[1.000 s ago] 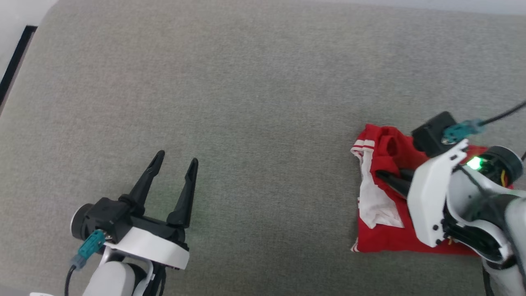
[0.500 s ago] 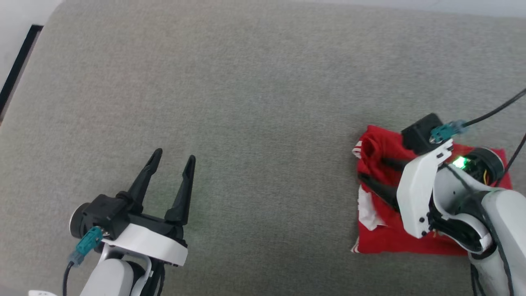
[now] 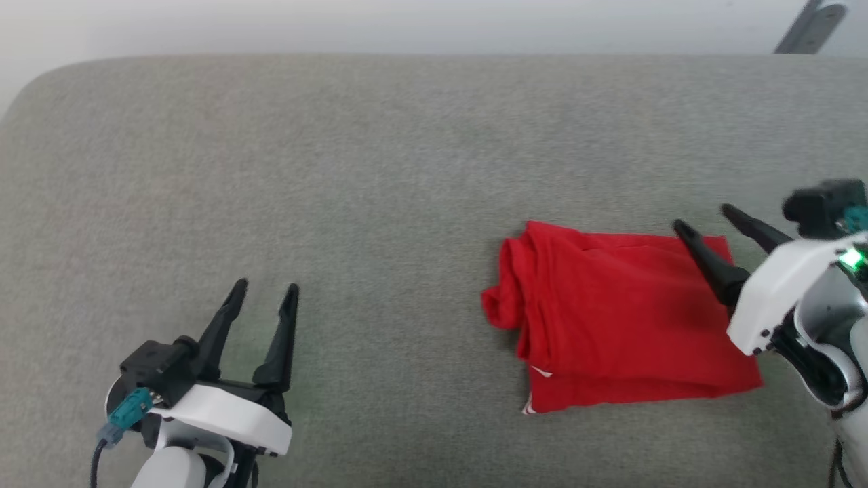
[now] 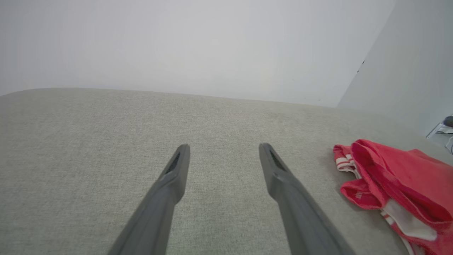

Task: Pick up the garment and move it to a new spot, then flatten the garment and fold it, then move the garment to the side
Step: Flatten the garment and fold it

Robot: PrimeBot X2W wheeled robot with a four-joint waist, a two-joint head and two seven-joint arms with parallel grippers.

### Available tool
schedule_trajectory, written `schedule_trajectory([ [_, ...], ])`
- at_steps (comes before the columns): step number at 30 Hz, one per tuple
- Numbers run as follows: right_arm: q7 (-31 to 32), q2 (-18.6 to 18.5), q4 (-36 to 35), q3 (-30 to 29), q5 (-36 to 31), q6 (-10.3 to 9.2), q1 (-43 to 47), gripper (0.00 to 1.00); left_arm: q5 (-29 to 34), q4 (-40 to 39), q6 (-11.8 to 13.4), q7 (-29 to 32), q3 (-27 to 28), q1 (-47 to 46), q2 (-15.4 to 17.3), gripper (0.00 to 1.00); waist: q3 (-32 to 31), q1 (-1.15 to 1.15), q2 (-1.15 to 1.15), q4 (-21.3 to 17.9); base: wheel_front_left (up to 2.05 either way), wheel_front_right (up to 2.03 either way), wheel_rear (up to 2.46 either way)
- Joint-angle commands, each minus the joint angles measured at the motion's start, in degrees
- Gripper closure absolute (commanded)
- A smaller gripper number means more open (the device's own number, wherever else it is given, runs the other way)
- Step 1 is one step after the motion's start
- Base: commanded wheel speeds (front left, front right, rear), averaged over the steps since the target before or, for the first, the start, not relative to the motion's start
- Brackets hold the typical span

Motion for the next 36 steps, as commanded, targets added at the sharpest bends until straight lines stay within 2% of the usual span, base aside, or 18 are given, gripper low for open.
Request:
schedule_trajectory([
  [1, -3.76, -0.01, 1.64, 0.06, -1.22, -0.03, 0.59, 0.00, -0.49, 0.55, 0.14, -0.30, 0.57, -0.14, 0.04, 0.00, -1.34, 0.00, 0.00, -1.62, 0.00, 0.00, 0.00],
  [3, -9.43, 0.17, 5.26, -0.55, -3.12, -0.04, 0.81, 0.00, -1.35, 1.48, 0.14, -0.30, 1.20, -0.23, -0.08, 0.00, -1.92, 0.00, 0.00, -2.54, 0.00, 0.00, 0.00],
  [9, -23.27, 4.10, 11.90, -0.84, -6.78, -0.03, 1.72, 0.00, -2.05, 3.18, 0.14, -0.30, 3.97, 1.40, 0.53, 0.00, -4.02, 0.00, 0.00, -5.34, 0.00, 0.00, 0.00],
  [11, -26.86, 5.35, 12.72, -1.04, -7.56, -0.03, 2.37, 0.00, -1.97, 3.36, 0.14, -0.30, 5.15, 2.18, 0.68, 0.00, -4.79, 0.00, 0.00, -5.97, 0.00, 0.00, 0.00],
  [15, -29.79, 6.42, 12.82, -1.36, -9.27, -0.03, 3.55, 0.00, -1.54, 2.84, 0.14, -0.30, 6.61, 3.69, 0.80, 0.00, -5.74, 0.00, 0.00, -6.65, 0.00, 0.00, 0.00],
  [25, -31.73, 7.60, 6.22, -6.63, -12.98, -0.03, 10.92, 0.00, 1.15, -2.89, 0.14, -0.30, 11.20, 11.02, -0.01, 0.00, -7.11, 0.00, 0.00, -6.21, 0.00, 0.00, 0.00],
  [36, -27.22, 10.23, -3.66, -14.83, -15.38, -0.03, 20.30, 0.00, 3.28, -9.38, 0.14, -0.31, 14.39, 17.76, -2.43, 0.00, -6.40, 0.00, 0.00, -4.98, 0.00, 0.00, 0.00],
])
